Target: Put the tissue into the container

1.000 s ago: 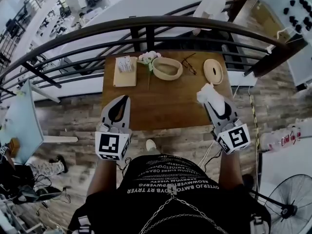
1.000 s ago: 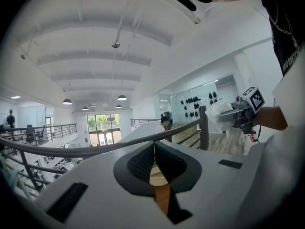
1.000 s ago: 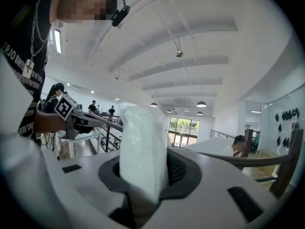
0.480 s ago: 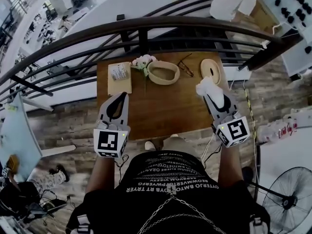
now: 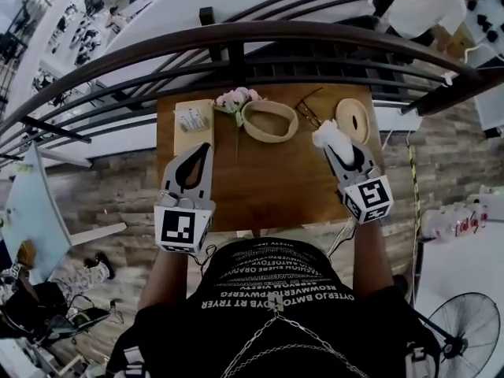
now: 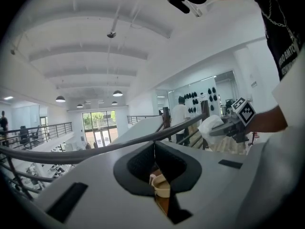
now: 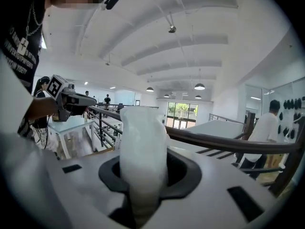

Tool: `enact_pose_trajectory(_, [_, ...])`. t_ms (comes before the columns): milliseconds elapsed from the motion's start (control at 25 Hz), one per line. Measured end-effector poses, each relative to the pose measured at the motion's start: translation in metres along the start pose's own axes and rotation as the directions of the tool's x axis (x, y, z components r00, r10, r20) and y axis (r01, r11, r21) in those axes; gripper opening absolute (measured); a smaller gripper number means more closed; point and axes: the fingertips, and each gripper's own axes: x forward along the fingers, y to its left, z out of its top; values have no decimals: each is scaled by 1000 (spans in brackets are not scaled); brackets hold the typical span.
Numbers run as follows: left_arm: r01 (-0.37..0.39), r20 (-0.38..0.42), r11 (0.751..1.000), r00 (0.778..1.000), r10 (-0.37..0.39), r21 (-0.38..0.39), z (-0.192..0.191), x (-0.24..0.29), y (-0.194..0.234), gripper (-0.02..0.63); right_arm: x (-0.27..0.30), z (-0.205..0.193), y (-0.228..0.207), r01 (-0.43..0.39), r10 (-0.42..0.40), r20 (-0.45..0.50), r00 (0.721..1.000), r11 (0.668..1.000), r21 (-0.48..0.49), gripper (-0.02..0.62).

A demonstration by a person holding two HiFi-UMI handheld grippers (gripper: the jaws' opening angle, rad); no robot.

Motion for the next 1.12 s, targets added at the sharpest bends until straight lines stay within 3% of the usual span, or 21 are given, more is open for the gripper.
enact_pose_trajectory(280, [-55, -56, 998, 997, 53, -31, -8, 50, 15, 28, 87, -51, -29, -105, 107, -92, 990, 994, 25, 121])
enact_pose_trajectory(400, [-94, -91, 995, 992, 90, -45, -21, 60, 23, 29, 131, -78, -28, -170, 172, -152, 973, 985, 29, 121])
enact_pose_trajectory(600, [-111, -150, 992, 983, 102, -53, -43, 73, 33, 28, 195, -132, -26, -200, 207, -246, 947, 978, 53, 121])
enact_pose_trajectory(880, [-180, -247, 982, 956, 159, -63, -80, 58, 42, 29, 274, -213, 9, -306, 303, -400, 865, 950, 59, 121])
enact_pose_trajectory(1120, [-232, -298, 970, 933, 201, -71, -99, 36, 47, 28, 305, -235, 26, -361, 266, -533, 803, 929, -81, 121])
